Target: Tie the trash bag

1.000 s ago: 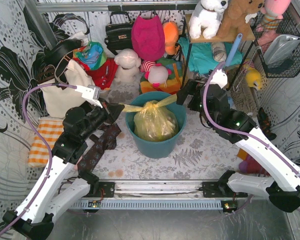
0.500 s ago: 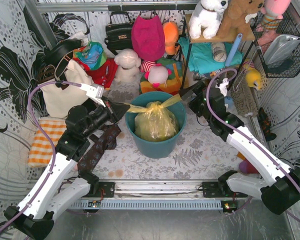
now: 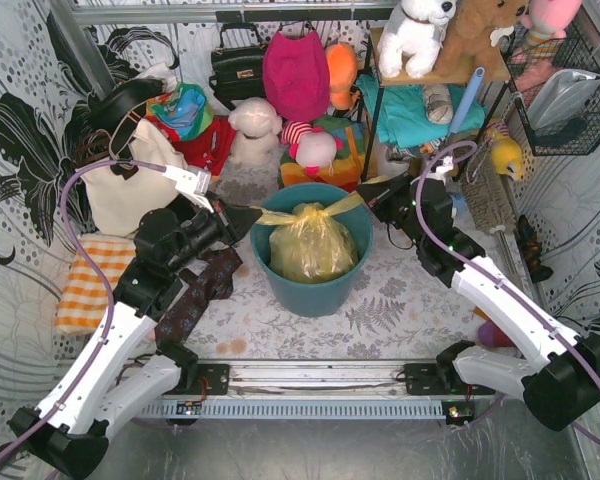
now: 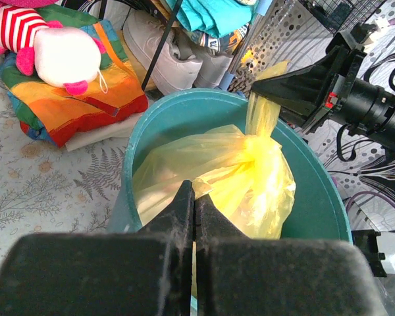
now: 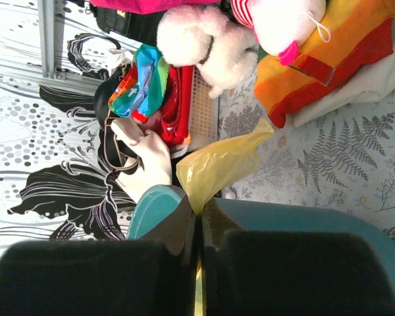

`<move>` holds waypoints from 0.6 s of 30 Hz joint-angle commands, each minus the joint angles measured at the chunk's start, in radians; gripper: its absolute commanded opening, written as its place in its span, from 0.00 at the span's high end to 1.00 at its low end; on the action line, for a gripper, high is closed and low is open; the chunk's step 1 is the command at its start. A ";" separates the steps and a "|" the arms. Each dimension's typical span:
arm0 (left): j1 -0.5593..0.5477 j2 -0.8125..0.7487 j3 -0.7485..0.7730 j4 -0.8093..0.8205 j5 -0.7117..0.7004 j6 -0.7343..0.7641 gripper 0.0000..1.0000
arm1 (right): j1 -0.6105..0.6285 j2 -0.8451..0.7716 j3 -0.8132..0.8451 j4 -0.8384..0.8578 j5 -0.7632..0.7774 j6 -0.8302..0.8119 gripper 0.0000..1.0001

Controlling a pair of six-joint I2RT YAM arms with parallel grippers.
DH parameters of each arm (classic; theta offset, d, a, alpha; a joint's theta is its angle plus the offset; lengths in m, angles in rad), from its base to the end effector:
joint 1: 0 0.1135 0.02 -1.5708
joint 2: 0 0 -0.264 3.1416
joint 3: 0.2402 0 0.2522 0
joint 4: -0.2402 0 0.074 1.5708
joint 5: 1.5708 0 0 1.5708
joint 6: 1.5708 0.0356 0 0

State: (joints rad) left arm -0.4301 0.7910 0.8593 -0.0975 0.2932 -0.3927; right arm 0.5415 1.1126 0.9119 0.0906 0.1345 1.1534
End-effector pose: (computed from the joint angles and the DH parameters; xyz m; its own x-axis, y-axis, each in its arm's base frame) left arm 0.1618 -0.0855 0.3746 -0.2778 -0.2756 -0.9203 0.6012 0.6973 -0.3903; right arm 0.2286 0.1319 0.3482 -0.4007 0.8161 -0.4164 -0.0747 0.4239 0.9026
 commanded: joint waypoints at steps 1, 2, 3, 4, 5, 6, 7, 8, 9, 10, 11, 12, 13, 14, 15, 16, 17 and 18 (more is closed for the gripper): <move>0.005 -0.007 0.024 0.039 0.005 0.005 1.00 | -0.006 -0.035 0.055 -0.005 0.022 -0.085 1.00; 0.005 -0.009 0.040 0.025 -0.005 0.008 1.00 | -0.007 -0.028 0.096 -0.034 0.029 -0.122 1.00; 0.005 -0.011 0.069 0.005 -0.017 0.015 1.00 | -0.007 -0.023 0.137 -0.071 0.037 -0.154 1.00; 0.004 -0.012 0.092 -0.011 -0.031 0.021 1.00 | -0.007 -0.015 0.182 -0.102 0.054 -0.189 1.00; 0.005 -0.014 0.114 -0.028 -0.053 0.027 1.00 | -0.006 -0.003 0.232 -0.142 0.070 -0.226 1.00; 0.004 -0.016 0.137 -0.044 -0.086 0.032 1.00 | -0.006 0.009 0.284 -0.192 0.094 -0.255 1.00; 0.004 -0.018 0.155 -0.064 -0.112 0.034 1.00 | -0.005 0.018 0.341 -0.238 0.114 -0.286 1.00; 0.005 -0.018 0.172 -0.085 -0.141 0.032 1.00 | -0.006 0.017 0.363 -0.272 0.143 -0.307 1.00; 0.006 -0.024 0.181 -0.101 -0.167 0.026 1.00 | -0.005 0.009 0.366 -0.296 0.181 -0.322 1.00; 0.006 -0.032 0.181 -0.114 -0.187 0.018 1.00 | -0.005 -0.003 0.362 -0.320 0.224 -0.335 1.00; 0.005 -0.041 0.174 -0.130 -0.204 0.014 1.00 | -0.005 -0.016 0.355 -0.345 0.272 -0.344 1.00; 0.006 -0.047 0.163 -0.144 -0.213 0.014 1.00 | -0.005 -0.028 0.342 -0.367 0.315 -0.352 1.00; 0.005 -0.052 0.148 -0.159 -0.223 0.013 1.00 | -0.005 -0.039 0.325 -0.381 0.341 -0.356 1.00; 0.005 -0.058 0.130 -0.174 -0.235 0.010 1.00 | -0.006 -0.050 0.306 -0.389 0.356 -0.355 1.00; 0.006 -0.061 0.110 -0.186 -0.244 0.005 1.00 | -0.005 -0.059 0.282 -0.394 0.363 -0.350 1.00; 0.005 -0.066 0.087 -0.194 -0.247 -0.002 1.00 | -0.005 -0.068 0.260 -0.397 0.364 -0.343 1.00; 0.007 -0.066 0.069 -0.197 -0.246 -0.009 1.00 | -0.005 -0.078 0.237 -0.397 0.364 -0.335 1.00; 0.005 -0.067 0.050 -0.198 -0.243 -0.023 1.00 | -0.005 -0.082 0.218 -0.398 0.364 -0.329 1.00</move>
State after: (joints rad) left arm -0.4313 0.7368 0.9737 -0.2279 0.1390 -0.3965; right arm 0.5526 1.0580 1.2049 -0.2260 0.3382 0.8619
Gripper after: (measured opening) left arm 0.009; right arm 0.003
